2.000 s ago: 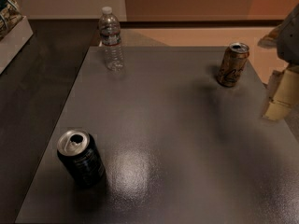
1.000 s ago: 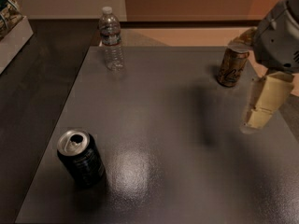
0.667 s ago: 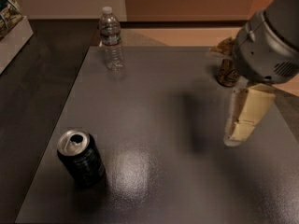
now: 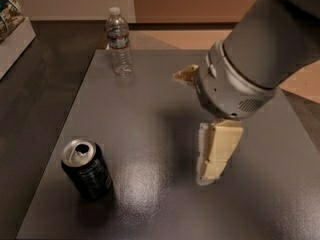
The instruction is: Pick pepsi can
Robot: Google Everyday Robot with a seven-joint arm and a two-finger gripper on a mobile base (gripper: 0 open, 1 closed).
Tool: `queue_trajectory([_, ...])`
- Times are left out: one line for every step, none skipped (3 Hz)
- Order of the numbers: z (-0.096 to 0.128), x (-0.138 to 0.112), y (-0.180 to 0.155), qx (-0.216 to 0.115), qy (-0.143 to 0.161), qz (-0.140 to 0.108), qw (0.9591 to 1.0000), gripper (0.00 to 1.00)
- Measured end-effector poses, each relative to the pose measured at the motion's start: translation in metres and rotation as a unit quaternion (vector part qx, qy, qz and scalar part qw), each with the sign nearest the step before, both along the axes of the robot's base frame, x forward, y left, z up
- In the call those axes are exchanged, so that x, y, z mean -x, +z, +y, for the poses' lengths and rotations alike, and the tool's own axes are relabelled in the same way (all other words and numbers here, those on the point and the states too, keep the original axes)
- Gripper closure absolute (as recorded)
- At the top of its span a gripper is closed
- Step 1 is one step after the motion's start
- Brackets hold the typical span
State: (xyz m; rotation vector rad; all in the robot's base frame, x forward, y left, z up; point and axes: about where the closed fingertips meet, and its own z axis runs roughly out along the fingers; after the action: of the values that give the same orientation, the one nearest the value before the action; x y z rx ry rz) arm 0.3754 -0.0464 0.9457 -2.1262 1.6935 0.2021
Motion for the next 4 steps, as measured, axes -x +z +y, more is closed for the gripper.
queue_trajectory([0.045,0.004,-0.017,-0.019,0.032,0.001,0.9993,0.0])
queue_trajectory([0.084,0.0,-0.032,-0.038,0.05,0.005,0.998,0.0])
queue_trajectory([0.117,-0.001,-0.044,-0.055,0.066,0.026,0.996,0.0])
queue_trajectory([0.138,0.007,-0.058,-0.053,0.079,0.067,0.9932,0.0])
